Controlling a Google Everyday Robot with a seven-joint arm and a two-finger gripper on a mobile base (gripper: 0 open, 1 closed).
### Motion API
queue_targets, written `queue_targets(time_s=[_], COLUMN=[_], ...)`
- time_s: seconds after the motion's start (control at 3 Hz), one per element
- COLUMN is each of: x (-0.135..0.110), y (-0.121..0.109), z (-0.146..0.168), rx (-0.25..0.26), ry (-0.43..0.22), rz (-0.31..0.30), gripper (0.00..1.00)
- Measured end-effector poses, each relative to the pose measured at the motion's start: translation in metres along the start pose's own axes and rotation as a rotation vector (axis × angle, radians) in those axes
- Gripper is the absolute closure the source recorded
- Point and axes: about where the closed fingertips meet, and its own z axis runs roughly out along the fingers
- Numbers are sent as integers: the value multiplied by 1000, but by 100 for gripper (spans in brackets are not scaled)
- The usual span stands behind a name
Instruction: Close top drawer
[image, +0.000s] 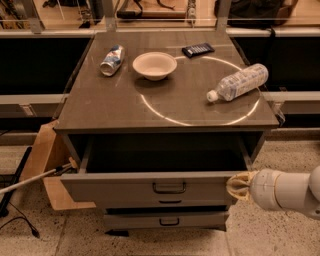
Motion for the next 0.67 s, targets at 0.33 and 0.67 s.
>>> queue_targets(time_s=[0.33, 0.67], x=[6, 8], y=[-23, -24], z=[1, 5], rx=[75, 71], ry=[13, 15], rz=[-9, -4], gripper=[100, 100])
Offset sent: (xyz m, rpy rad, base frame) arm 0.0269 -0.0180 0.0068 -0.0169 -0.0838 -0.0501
